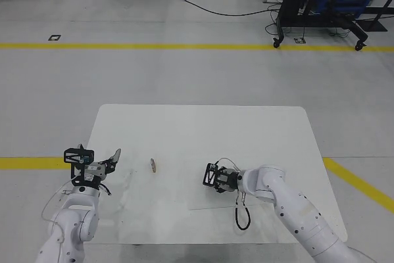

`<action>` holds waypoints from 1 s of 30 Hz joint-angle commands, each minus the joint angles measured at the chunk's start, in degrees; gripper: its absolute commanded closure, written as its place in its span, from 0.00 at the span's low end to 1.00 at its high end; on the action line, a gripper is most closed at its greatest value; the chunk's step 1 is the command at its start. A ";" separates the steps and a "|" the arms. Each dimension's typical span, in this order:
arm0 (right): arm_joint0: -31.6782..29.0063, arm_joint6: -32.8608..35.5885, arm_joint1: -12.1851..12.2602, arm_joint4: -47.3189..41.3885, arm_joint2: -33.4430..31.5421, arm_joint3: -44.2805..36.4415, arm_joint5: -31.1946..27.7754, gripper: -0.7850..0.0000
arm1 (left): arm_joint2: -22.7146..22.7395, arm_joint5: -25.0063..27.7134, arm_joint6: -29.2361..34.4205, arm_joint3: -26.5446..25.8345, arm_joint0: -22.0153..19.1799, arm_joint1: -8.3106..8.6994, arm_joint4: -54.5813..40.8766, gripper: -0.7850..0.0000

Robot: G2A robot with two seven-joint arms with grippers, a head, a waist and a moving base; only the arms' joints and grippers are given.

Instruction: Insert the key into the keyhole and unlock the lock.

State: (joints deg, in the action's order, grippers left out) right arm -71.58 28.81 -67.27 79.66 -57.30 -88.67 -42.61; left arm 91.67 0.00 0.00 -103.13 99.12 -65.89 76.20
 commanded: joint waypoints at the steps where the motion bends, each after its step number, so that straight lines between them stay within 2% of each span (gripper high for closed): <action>1: 0.37 0.19 -0.04 -0.26 0.29 0.31 -0.12 0.73 | 0.00 0.00 0.00 0.00 0.00 0.00 0.00 0.00; 4: 0.91 0.31 -0.12 -0.68 0.73 0.81 0.04 0.80 | 0.00 0.00 0.00 0.00 0.00 0.00 0.00 0.00; 7: 1.24 0.45 -0.16 -0.90 1.17 0.94 0.15 1.00 | 0.00 0.00 0.00 0.00 0.00 0.00 0.00 0.00; 16: 0.43 -3.00 0.52 -0.48 -0.27 -0.40 -0.80 1.00 | 0.00 0.00 0.00 0.00 0.00 0.00 0.00 0.00; 21: -1.65 -8.74 1.35 0.22 -2.59 -2.09 -2.18 1.00 | 0.00 0.00 0.00 0.00 0.00 0.00 0.00 0.00; 26: -3.21 -18.06 2.10 -1.26 -5.55 0.02 -4.79 1.00 | 0.00 0.00 0.00 0.00 0.00 0.00 0.00 0.00; 30: -3.21 -18.06 2.10 -1.26 -5.55 0.02 -4.79 1.00 | 0.00 0.00 0.00 0.00 0.00 0.00 0.00 0.00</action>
State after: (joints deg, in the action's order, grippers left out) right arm -74.80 10.58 -65.16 78.37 -62.87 -88.62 -47.42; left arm 91.67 0.00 0.00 -103.13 99.12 -65.89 76.20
